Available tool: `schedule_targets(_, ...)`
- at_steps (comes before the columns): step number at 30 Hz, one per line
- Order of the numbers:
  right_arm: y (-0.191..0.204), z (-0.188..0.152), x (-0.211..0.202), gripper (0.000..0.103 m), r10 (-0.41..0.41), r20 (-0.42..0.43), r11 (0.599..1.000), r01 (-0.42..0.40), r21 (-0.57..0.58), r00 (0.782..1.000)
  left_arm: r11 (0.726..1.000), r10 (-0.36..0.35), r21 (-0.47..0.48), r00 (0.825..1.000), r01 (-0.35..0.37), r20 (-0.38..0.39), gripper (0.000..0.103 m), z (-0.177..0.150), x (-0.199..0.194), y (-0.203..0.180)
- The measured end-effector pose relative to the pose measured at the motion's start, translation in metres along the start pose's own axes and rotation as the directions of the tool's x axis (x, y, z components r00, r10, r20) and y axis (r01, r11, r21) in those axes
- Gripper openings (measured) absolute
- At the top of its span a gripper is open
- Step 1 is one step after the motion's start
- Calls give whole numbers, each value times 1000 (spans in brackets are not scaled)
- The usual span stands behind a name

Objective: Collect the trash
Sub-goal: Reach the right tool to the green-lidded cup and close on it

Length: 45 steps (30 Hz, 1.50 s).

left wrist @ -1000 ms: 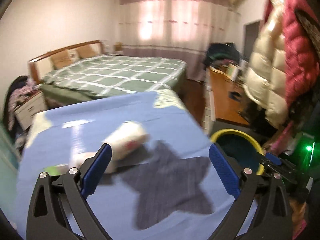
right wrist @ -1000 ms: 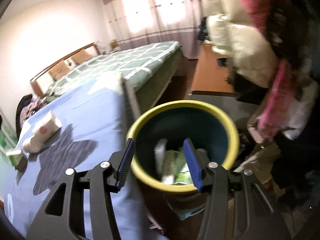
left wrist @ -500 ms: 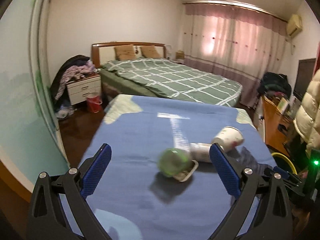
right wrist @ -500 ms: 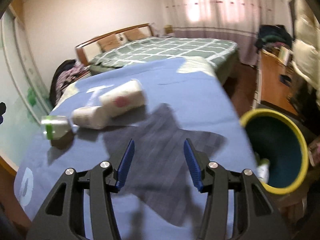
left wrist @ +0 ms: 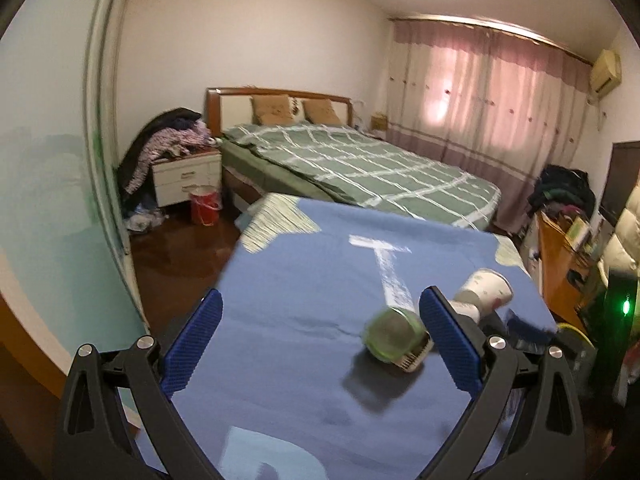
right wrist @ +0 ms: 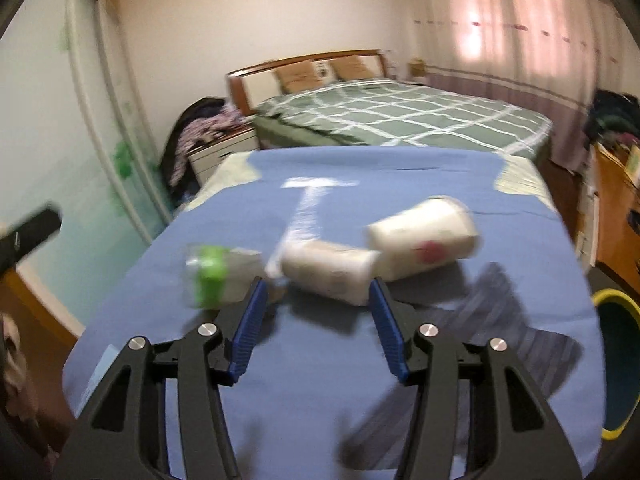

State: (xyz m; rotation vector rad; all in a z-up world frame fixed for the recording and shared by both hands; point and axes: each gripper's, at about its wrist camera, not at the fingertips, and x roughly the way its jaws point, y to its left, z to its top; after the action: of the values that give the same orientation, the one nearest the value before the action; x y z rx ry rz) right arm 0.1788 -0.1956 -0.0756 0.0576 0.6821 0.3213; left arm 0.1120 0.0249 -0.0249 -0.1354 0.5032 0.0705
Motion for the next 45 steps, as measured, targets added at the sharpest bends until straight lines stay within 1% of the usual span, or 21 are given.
schedule_targets(3,28,-3,10,52,34,-20,998,-35,-59,999,999,41,-17,999,-41,22,97,4,-4,12)
schedule_targets(6,54,-2,16,61,57,-17,991,-59,-119,998,998,55,-38,998,-54,27,97,5,-5,21)
schedule_targets(9,77,0,23,65,60,-18,982,-62,-178,998,997,59,-52,998,-57,27,97,5,-6,28)
schedule_targets(10,84,0,26,69,53,-16,978,-55,-202,998,997,59,-54,998,-57,28,97,5,-7,30)
schedule_targets(12,96,0,36,71,24,-14,969,-26,-245,1000,997,57,-56,998,-56,32,97,4,-8,31)
schedule_targets(16,110,-7,55,72,-25,-24,952,16,-307,999,997,56,-56,998,-53,41,97,4,-14,33)
schedule_targets(20,117,-10,68,72,-100,-3,926,93,-366,995,997,58,-63,997,-55,51,97,5,-18,34)
schedule_targets(21,117,-10,70,67,-107,1,924,100,-370,994,996,59,-64,997,-55,52,97,4,-18,35)
schedule_targets(22,116,-10,70,58,-116,12,922,112,-372,993,996,59,-65,997,-56,51,97,4,-18,36)
schedule_targets(23,114,-9,70,54,-126,21,919,124,-375,992,996,61,-64,997,-57,49,97,4,-17,35)
schedule_targets(26,109,-5,68,43,-109,29,925,112,-363,994,996,58,-64,997,-56,43,97,2,-16,34)
schedule_targets(30,100,4,57,14,-83,57,941,97,-325,995,997,57,-56,997,-55,43,97,3,-16,30)
schedule_targets(31,97,7,54,9,-74,59,946,89,-310,996,997,57,-55,997,-55,45,97,3,-17,30)
schedule_targets(35,81,15,49,7,-39,37,966,47,-253,999,997,55,-55,998,-53,40,97,2,-17,28)
schedule_targets(36,78,16,49,7,-30,31,968,37,-249,999,997,54,-55,998,-52,39,97,3,-17,28)
schedule_targets(38,77,16,52,22,-15,18,970,18,-242,1000,997,48,-55,998,-46,37,97,3,-17,27)
schedule_targets(39,78,16,53,40,-13,15,970,17,-243,1000,998,46,-54,998,-43,37,97,3,-17,27)
schedule_targets(40,79,16,54,51,-10,15,970,13,-242,1000,998,44,-54,998,-42,37,97,3,-18,27)
schedule_targets(42,84,14,56,53,-6,9,969,8,-245,1000,998,44,-52,998,-42,38,97,4,-18,27)
schedule_targets(44,91,12,60,61,-9,3,964,9,-267,1000,997,47,-56,998,-45,38,97,4,-20,29)
schedule_targets(45,96,10,62,68,-12,2,960,12,-280,1000,997,47,-59,998,-45,38,97,4,-20,30)
